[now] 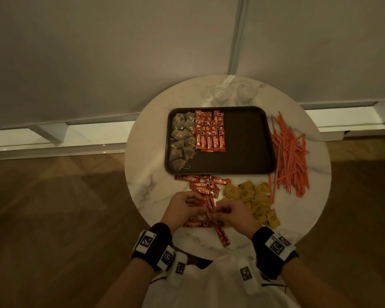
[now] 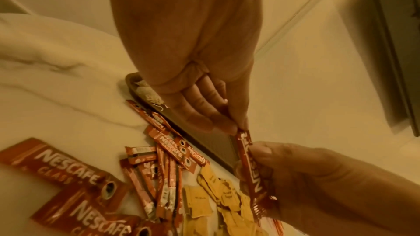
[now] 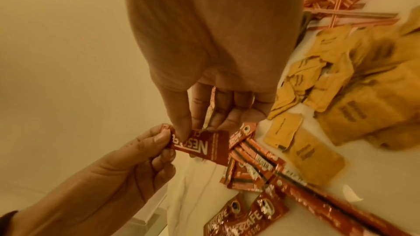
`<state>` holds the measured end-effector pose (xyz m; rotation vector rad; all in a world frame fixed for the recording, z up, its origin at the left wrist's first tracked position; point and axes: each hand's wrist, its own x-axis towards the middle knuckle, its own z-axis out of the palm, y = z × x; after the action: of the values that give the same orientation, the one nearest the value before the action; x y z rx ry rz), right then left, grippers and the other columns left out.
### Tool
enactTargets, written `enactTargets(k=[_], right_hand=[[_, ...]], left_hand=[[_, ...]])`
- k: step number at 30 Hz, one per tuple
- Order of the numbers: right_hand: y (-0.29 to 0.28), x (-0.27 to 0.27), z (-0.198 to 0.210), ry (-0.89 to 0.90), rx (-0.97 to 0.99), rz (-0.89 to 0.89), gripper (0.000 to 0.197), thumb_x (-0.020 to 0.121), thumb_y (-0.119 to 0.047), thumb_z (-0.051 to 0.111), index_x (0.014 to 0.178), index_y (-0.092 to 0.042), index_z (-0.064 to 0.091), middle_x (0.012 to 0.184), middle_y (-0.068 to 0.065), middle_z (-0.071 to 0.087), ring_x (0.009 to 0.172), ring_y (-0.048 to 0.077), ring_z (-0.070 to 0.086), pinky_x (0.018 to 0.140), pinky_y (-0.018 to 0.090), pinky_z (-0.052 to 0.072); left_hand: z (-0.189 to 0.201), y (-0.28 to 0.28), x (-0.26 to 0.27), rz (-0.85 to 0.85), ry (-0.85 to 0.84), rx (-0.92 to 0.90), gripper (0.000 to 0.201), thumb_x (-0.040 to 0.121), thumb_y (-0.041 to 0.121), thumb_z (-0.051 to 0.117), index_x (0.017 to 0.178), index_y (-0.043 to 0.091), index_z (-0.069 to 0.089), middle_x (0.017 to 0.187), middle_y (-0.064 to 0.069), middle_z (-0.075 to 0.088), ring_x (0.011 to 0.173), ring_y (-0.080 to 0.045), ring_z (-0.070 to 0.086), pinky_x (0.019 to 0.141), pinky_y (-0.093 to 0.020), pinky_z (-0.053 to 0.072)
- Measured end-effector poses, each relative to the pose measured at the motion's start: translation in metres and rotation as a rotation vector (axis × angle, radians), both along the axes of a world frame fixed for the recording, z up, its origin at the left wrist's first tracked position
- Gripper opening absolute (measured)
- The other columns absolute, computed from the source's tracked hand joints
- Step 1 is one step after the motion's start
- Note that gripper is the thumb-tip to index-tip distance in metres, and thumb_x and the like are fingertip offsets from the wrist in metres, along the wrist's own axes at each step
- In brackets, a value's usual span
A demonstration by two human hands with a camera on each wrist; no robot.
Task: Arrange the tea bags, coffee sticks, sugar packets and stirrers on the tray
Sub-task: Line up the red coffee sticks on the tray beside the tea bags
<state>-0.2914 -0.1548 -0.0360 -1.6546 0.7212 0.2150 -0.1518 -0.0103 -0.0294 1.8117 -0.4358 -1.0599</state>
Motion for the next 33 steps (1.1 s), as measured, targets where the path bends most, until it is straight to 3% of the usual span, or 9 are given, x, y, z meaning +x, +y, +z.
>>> enactTargets(k=[2, 5, 7, 10, 12, 19, 24, 30, 33], right_hand=[[-0.006, -0.003, 0.001, 0.009, 0.014, -0.001, 0.005, 0.086, -0.012, 0.074, 0.090, -0.009, 0.075, 0.087, 0.008, 0.073, 0.072, 0.008, 0.066, 0.072, 0.025, 0.056], [-0.020, -0.007, 0.003, 0.016, 0.073, -0.026, 0.011, 0.087, -0.008, 0.072, 0.097, -0.003, 0.074, 0.079, 0.001, 0.072, 0.059, -0.002, 0.063, 0.055, 0.011, 0.048], [-0.027, -0.008, 0.001, 0.020, 0.092, -0.019, 0.011, 0.087, -0.008, 0.073, 0.096, -0.004, 0.075, 0.078, 0.000, 0.073, 0.063, 0.003, 0.066, 0.057, 0.014, 0.051], [-0.035, -0.002, -0.004, 0.038, 0.085, -0.054, 0.006, 0.085, -0.010, 0.074, 0.091, -0.007, 0.075, 0.085, 0.006, 0.075, 0.075, 0.016, 0.072, 0.069, 0.025, 0.058], [-0.043, 0.005, -0.008, 0.059, 0.049, -0.084, 0.003, 0.086, -0.010, 0.073, 0.089, -0.008, 0.073, 0.084, 0.003, 0.074, 0.071, 0.009, 0.071, 0.063, 0.015, 0.054], [-0.082, 0.060, -0.019, 0.071, -0.054, -0.205, 0.001, 0.085, -0.014, 0.075, 0.086, -0.014, 0.075, 0.084, 0.001, 0.074, 0.079, 0.014, 0.071, 0.074, 0.027, 0.059], [-0.097, 0.116, -0.033, 0.117, -0.112, -0.194, 0.002, 0.085, -0.012, 0.074, 0.087, -0.013, 0.074, 0.088, 0.001, 0.072, 0.084, 0.011, 0.068, 0.075, 0.023, 0.056], [-0.104, 0.174, -0.051, 0.209, -0.187, -0.172, 0.005, 0.086, -0.015, 0.075, 0.084, -0.012, 0.072, 0.084, 0.003, 0.072, 0.050, 0.011, 0.061, 0.051, 0.019, 0.050], [-0.106, 0.191, -0.057, 0.248, -0.200, -0.166, 0.006, 0.088, -0.018, 0.073, 0.086, -0.012, 0.073, 0.080, 0.001, 0.072, 0.050, 0.013, 0.063, 0.057, 0.022, 0.055]], left_hand=[[0.002, -0.006, -0.001, -0.001, 0.007, -0.003, 0.017, 0.076, 0.005, 0.082, 0.088, 0.013, 0.072, 0.083, -0.006, 0.075, 0.075, -0.014, 0.072, 0.069, -0.024, 0.057], [0.003, -0.019, 0.000, 0.002, 0.008, 0.006, 0.008, 0.079, 0.012, 0.080, 0.082, 0.017, 0.074, 0.079, -0.006, 0.076, 0.074, -0.022, 0.074, 0.075, -0.036, 0.060], [0.002, -0.028, 0.000, 0.017, -0.008, 0.037, 0.009, 0.078, 0.010, 0.081, 0.082, 0.015, 0.074, 0.076, -0.006, 0.076, 0.071, -0.023, 0.073, 0.073, -0.038, 0.061], [0.002, -0.041, -0.001, 0.070, -0.050, 0.070, 0.007, 0.081, 0.013, 0.079, 0.082, 0.015, 0.072, 0.077, -0.002, 0.075, 0.072, -0.018, 0.073, 0.070, -0.032, 0.061], [0.000, -0.043, 0.003, 0.156, -0.077, 0.096, 0.003, 0.088, 0.019, 0.072, 0.087, 0.016, 0.072, 0.080, -0.001, 0.075, 0.073, -0.015, 0.071, 0.065, -0.026, 0.058], [-0.038, -0.021, 0.049, 0.454, -0.062, 0.322, 0.032, 0.099, 0.028, 0.057, 0.079, 0.007, 0.071, 0.068, -0.005, 0.072, 0.057, -0.013, 0.061, 0.054, -0.022, 0.045], [-0.061, -0.014, 0.075, 0.316, 0.065, 0.486, 0.055, 0.099, 0.044, 0.053, 0.067, 0.003, 0.070, 0.058, -0.010, 0.069, 0.044, -0.014, 0.061, 0.044, -0.019, 0.043], [-0.081, -0.011, 0.086, 0.270, 0.083, 0.561, 0.064, 0.094, 0.055, 0.054, 0.061, 0.003, 0.069, 0.049, -0.007, 0.065, 0.038, -0.015, 0.059, 0.044, -0.021, 0.043], [-0.087, -0.012, 0.089, 0.271, 0.091, 0.584, 0.066, 0.090, 0.060, 0.056, 0.057, 0.004, 0.069, 0.049, -0.007, 0.065, 0.038, -0.013, 0.058, 0.048, -0.022, 0.046]])
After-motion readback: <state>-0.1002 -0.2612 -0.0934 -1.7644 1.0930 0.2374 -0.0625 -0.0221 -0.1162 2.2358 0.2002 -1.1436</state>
